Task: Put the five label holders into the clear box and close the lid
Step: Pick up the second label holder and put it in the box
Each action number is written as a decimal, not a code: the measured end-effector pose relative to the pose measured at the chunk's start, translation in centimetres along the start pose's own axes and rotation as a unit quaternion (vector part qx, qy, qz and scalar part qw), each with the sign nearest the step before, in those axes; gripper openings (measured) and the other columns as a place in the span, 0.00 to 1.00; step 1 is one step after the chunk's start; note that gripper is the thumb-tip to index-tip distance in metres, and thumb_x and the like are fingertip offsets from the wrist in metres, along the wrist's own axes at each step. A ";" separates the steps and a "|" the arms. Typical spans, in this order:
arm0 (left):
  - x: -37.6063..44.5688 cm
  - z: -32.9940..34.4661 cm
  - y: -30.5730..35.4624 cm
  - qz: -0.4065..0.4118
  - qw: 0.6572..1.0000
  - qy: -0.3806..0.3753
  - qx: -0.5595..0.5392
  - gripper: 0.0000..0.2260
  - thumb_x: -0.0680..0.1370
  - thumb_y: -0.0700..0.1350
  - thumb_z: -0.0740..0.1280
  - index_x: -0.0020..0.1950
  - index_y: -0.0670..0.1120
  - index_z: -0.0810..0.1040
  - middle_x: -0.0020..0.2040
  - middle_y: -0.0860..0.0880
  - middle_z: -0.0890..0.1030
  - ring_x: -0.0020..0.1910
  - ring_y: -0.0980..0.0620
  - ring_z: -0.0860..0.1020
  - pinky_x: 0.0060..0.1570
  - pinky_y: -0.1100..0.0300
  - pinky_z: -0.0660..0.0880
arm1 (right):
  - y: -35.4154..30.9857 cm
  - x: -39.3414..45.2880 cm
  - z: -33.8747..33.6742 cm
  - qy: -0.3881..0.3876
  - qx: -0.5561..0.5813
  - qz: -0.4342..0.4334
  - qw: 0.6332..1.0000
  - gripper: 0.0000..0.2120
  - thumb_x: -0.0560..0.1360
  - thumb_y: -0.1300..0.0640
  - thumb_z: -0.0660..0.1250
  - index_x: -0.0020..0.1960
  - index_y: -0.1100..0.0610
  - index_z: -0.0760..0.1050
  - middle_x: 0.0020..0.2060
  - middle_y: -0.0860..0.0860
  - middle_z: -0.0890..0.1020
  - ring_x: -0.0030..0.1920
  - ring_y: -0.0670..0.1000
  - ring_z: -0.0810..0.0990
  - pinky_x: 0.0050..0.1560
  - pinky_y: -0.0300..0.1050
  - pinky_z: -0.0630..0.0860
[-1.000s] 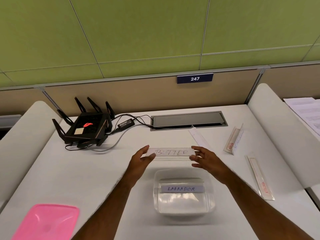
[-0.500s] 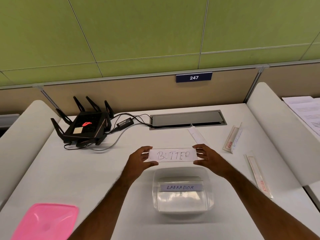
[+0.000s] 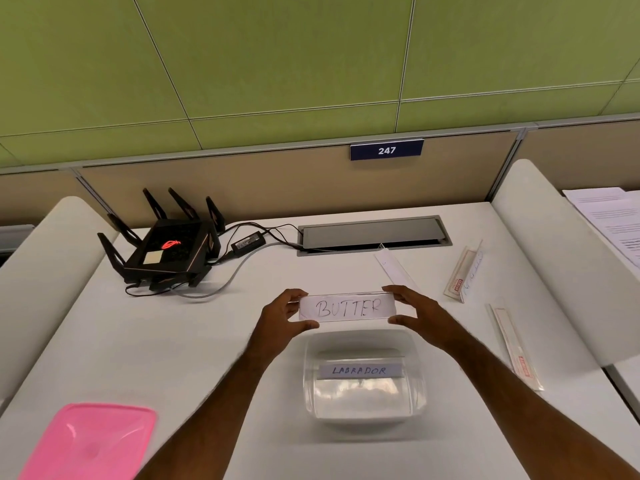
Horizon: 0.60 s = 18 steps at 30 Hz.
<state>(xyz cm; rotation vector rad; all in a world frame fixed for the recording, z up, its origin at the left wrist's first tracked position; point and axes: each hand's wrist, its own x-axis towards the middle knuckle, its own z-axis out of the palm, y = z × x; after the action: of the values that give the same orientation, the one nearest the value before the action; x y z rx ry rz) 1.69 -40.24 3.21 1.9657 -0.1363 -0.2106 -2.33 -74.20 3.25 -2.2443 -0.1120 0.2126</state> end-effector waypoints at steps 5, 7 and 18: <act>0.0 0.0 0.2 0.005 1.000 -0.002 0.010 0.28 0.63 0.45 0.85 0.57 0.59 0.77 0.57 0.57 0.83 0.58 0.53 0.82 0.52 0.65 0.80 | 0.0 -0.1 -0.3 0.002 -0.012 -0.008 1.000 0.29 0.75 0.52 0.74 0.71 0.37 0.66 0.67 0.35 0.71 0.67 0.38 0.69 0.63 0.38 0.70; -0.1 0.1 0.2 0.007 1.000 -0.003 0.016 0.28 0.63 0.45 0.85 0.57 0.59 0.77 0.57 0.57 0.83 0.58 0.52 0.82 0.53 0.63 0.81 | -0.1 -0.2 -0.4 -0.001 -0.014 -0.008 1.000 0.29 0.75 0.52 0.74 0.70 0.36 0.65 0.67 0.35 0.71 0.68 0.38 0.69 0.62 0.36 0.70; -2.2 0.8 0.3 0.042 0.996 -0.015 0.082 0.28 0.63 0.47 0.84 0.56 0.57 0.74 0.55 0.61 0.81 0.60 0.60 0.79 0.56 0.64 0.78 | 0.3 -2.1 -0.3 -0.010 -0.045 -0.007 0.999 0.26 0.72 0.54 0.78 0.63 0.41 0.69 0.60 0.33 0.76 0.63 0.39 0.75 0.60 0.34 0.74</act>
<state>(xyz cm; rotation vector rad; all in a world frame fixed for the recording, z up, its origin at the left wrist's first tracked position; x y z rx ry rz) -0.58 -40.60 3.33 2.1157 -0.2626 -0.1801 -4.39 -74.90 3.44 -2.3300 -0.1503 0.2270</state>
